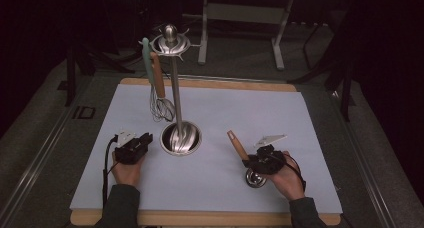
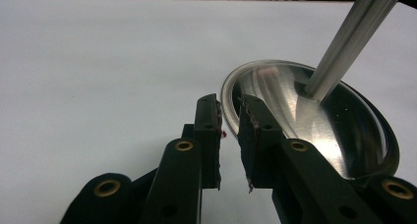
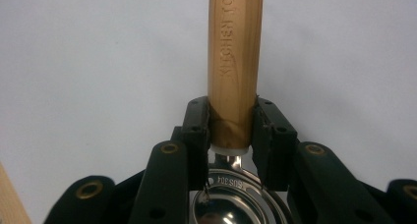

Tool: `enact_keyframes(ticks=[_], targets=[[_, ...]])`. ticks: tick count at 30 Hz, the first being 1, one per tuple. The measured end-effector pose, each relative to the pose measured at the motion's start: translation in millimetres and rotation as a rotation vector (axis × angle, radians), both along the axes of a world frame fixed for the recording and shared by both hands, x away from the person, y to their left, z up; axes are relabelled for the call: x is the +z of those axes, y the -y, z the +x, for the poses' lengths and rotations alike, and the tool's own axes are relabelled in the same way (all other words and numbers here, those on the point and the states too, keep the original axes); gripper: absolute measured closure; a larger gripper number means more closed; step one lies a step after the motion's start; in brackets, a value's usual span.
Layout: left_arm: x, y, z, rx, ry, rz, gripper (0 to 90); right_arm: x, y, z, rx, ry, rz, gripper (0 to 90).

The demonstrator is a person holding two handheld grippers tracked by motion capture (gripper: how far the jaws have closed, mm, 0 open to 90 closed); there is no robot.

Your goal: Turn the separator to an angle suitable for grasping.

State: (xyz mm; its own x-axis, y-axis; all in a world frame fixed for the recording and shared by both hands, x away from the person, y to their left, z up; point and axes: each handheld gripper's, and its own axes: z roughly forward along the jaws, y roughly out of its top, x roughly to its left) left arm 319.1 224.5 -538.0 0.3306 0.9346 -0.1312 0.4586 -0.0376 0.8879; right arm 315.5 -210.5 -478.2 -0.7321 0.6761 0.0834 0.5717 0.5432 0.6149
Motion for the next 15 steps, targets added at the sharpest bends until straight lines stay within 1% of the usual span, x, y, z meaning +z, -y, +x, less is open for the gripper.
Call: enact_keyframes(ticks=[1, 3, 5, 8, 15], targets=[[0.0, 0.0, 0.0, 0.0, 0.0, 0.0, 78.7, 0.0, 0.0, 0.0, 0.0, 0.0, 0.0, 70.0], [0.0, 0.2, 0.0, 0.0, -0.001, -0.001, 78.7, 4.4, -4.4, -2.3, 0.01, 0.023, 0.01, 70.1], [0.0, 0.3, 0.1, 0.0, -0.001, 0.0, 78.7, 6.0, -6.2, -3.4, 0.013, 0.026, 0.014, 70.1], [-0.1, 0.7, 0.1, -0.004, 0.0, -0.001, 78.7, 8.6, -13.8, -6.1, 0.036, 0.041, 0.015, 70.2], [-0.1, 1.4, 0.2, -0.007, -0.001, 0.004, 78.7, 7.2, -19.7, -7.6, 0.046, 0.037, 0.009, 70.2]])
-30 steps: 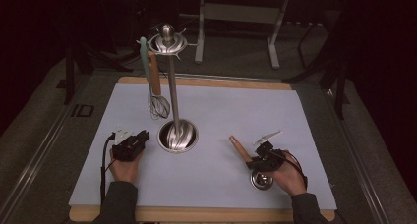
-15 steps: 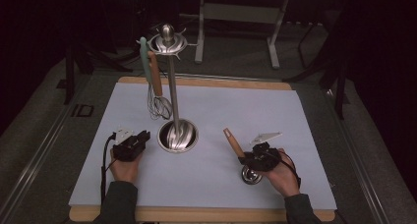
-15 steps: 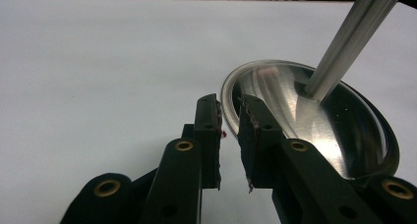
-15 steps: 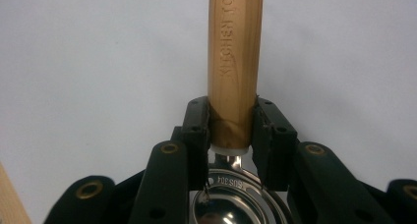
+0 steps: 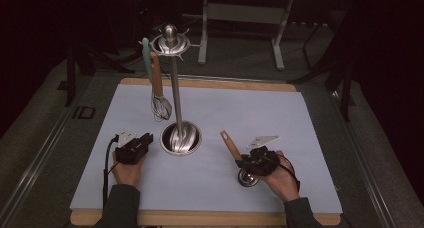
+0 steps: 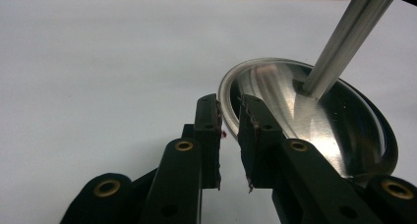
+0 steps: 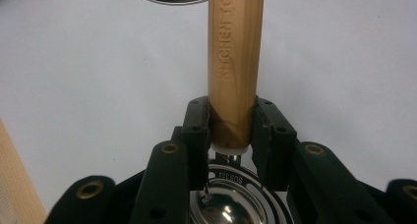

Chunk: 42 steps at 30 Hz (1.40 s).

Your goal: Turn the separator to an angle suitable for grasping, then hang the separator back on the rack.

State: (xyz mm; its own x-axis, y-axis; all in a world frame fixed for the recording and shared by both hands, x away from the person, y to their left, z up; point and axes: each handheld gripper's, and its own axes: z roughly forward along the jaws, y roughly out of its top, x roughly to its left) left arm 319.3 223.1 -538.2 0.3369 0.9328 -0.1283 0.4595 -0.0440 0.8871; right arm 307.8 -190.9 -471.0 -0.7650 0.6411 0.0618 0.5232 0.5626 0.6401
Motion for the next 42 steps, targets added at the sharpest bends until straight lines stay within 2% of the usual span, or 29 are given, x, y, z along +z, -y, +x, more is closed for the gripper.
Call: enact_keyframes(ticks=[15, 22, 26, 32, 42], targets=[[0.0, 0.5, 0.2, -0.002, -0.005, 0.003, 78.7, 0.5, -7.1, -1.4, 0.014, 0.011, 0.017, 70.4], [0.0, 1.0, 0.3, -0.004, -0.005, 0.007, 78.3, 7.5, -10.0, -4.5, 0.013, 0.048, 0.032, 70.6], [0.0, 1.2, 0.2, -0.003, -0.005, 0.006, 78.3, 15.6, -12.5, -7.3, 0.003, 0.093, 0.054, 70.7], [0.0, 1.2, 0.3, -0.004, -0.005, 0.006, 78.0, 23.8, -16.1, -7.9, -0.001, 0.134, 0.085, 70.7], [0.0, 1.1, 0.4, -0.006, -0.005, 0.007, 78.0, 35.4, -28.2, -8.8, 0.037, 0.188, 0.093, 70.7]])
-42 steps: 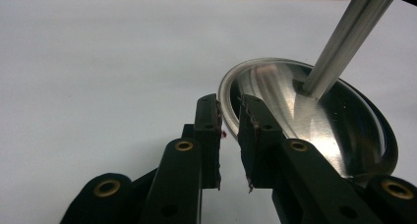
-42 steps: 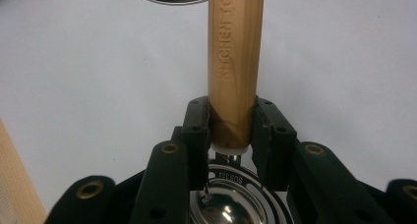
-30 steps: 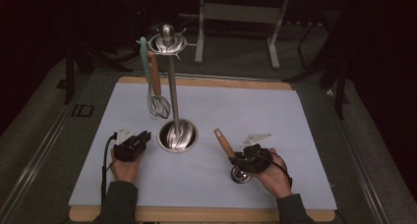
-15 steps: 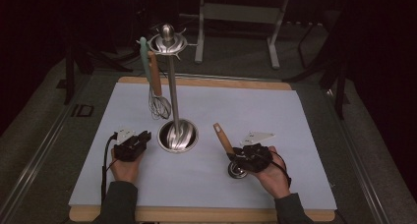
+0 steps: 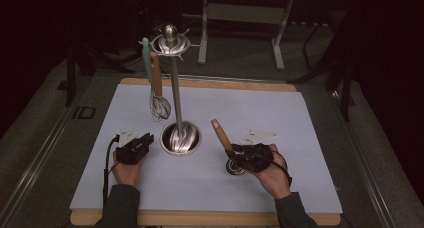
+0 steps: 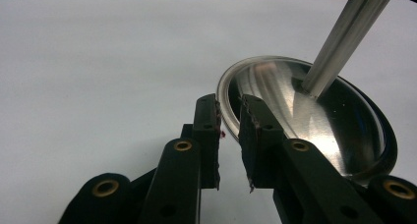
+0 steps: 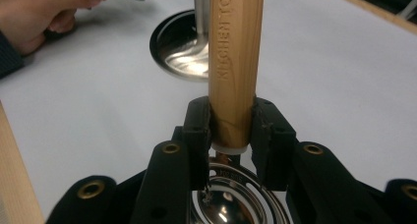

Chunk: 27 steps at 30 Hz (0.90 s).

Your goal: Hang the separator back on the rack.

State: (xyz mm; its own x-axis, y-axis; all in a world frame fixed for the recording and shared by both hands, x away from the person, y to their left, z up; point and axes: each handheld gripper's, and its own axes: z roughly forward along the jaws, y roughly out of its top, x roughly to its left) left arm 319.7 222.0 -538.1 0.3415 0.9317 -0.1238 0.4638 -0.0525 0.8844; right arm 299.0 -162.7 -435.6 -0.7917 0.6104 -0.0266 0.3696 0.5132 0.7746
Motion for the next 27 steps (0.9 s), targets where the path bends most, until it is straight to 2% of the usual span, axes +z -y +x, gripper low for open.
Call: enact_keyframes(ticks=[14, 27], targets=[[0.0, 0.3, 0.1, -0.003, -0.001, 0.0, 77.9, 18.7, -10.2, 0.0, 0.021, 0.047, 0.025, 70.7], [0.0, 0.6, 0.1, -0.004, -0.002, -0.001, 77.4, 31.4, -13.3, 1.8, 0.025, 0.067, 0.055, 70.7]])
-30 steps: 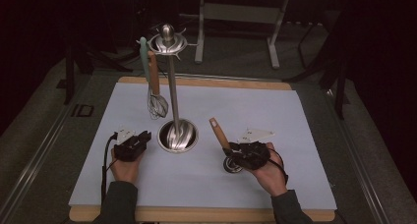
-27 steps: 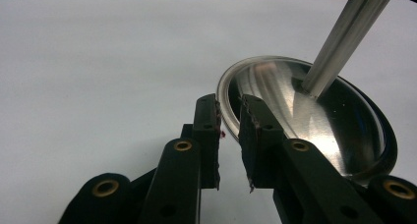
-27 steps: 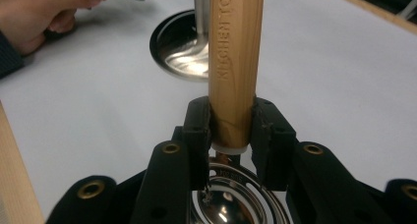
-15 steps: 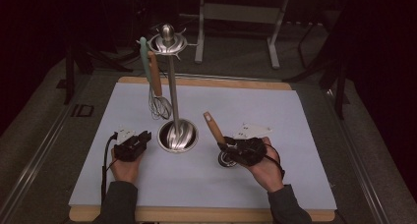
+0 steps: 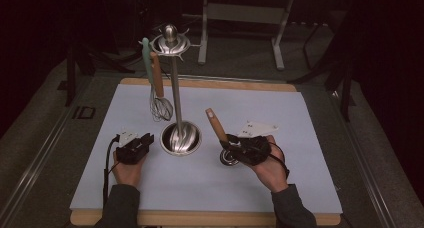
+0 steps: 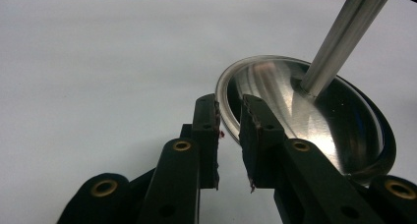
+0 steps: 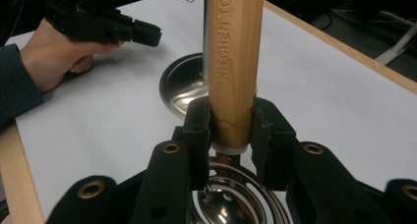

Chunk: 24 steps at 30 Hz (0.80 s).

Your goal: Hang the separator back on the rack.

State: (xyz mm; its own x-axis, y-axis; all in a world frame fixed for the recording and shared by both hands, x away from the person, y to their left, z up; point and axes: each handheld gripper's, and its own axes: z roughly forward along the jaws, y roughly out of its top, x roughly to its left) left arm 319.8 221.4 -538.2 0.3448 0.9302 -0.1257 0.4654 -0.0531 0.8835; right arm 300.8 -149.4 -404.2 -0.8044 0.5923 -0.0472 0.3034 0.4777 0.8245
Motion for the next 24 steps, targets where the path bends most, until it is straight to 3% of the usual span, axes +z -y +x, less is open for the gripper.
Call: enact_keyframes(ticks=[24], targets=[[0.0, 0.2, 0.4, -0.001, -0.003, 0.008, 77.4, 17.4, -2.4, 4.8, 0.006, 0.031, 0.017, 70.7]])
